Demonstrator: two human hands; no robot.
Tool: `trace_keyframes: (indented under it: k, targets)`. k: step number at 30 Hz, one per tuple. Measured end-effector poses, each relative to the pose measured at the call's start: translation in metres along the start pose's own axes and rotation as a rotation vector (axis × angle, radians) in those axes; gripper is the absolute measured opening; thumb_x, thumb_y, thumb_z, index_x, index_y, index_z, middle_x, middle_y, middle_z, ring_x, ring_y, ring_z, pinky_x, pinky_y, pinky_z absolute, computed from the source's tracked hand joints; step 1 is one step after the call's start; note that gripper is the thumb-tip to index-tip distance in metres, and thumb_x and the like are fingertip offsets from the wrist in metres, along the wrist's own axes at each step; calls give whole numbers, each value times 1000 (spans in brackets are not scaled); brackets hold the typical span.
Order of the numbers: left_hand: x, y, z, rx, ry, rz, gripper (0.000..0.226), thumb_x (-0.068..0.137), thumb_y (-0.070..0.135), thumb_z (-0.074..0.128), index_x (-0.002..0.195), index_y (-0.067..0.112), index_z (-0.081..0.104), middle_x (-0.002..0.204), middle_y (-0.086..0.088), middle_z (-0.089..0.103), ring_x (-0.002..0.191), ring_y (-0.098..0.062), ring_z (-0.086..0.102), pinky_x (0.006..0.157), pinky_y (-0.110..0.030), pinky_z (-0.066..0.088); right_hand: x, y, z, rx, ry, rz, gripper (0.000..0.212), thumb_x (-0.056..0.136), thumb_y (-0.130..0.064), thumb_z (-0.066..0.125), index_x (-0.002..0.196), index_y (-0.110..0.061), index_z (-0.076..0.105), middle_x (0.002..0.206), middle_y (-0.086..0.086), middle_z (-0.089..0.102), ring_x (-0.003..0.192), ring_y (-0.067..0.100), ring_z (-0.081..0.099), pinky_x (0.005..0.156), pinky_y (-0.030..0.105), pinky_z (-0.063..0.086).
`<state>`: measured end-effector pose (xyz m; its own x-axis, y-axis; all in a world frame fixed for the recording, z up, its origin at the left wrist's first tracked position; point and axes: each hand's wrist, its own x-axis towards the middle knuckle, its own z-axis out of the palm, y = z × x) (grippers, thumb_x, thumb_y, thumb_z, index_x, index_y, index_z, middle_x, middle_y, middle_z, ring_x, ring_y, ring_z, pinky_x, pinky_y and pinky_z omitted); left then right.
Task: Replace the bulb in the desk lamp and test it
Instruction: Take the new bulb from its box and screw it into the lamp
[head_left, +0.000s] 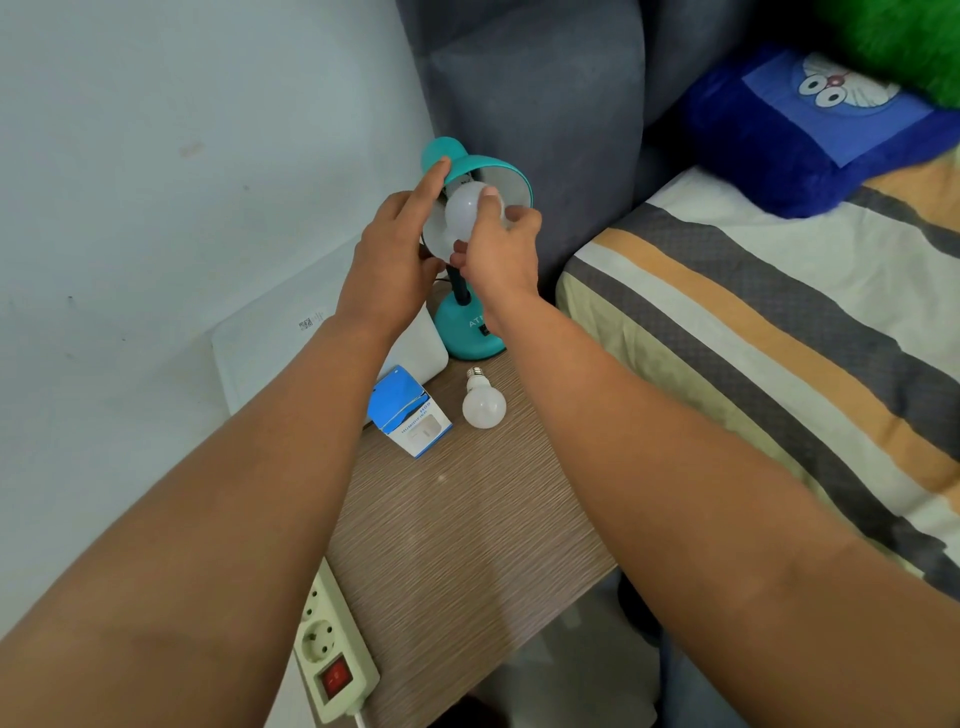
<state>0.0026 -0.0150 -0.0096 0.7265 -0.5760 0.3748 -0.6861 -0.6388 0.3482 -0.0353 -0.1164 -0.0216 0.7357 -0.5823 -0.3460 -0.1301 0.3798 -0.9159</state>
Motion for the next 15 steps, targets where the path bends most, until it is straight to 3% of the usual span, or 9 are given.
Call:
trace_keyframes:
  k: [3,6,8,12,15]
  targets:
    - [0,0,-1,-9,3,-5,78,93,11,66,156,29,25,137,-11,52,118,-17,55,101,-34,51,0,-1,-2,16,-51,20,58,83,-59,52,129,-27,40,119,8,58,105,28,63,90,48,57]
    - [0,0,-1,1,-5,-20,83,90,4,68,156,31,25,133,-11,53,101,-9,52,96,-35,54,0,2,-4,19,-74,1,66,71,-42,76,124,-21,44,110,3,58,100,24,64,87,44,59]
    - [0,1,-1,10,-5,-22,82,90,5,68,156,31,25,131,-12,53,100,-11,54,94,-36,54,2,4,-4,4,-50,-31,62,72,-37,79,122,-16,48,108,4,60,97,24,66,84,44,60]
    - [1,0,-1,-10,-2,-4,79,92,10,68,156,30,25,135,-11,52,113,-14,55,98,-34,54,-1,0,1,-1,-27,-8,61,82,-59,59,127,-22,42,117,6,60,99,26,67,84,43,60]
    - [0,-1,0,-12,0,-6,77,93,14,67,155,30,25,140,-10,50,124,-20,53,102,-35,50,0,-2,-1,-26,-34,22,60,92,-64,37,133,-20,44,124,8,59,107,26,61,93,45,55]
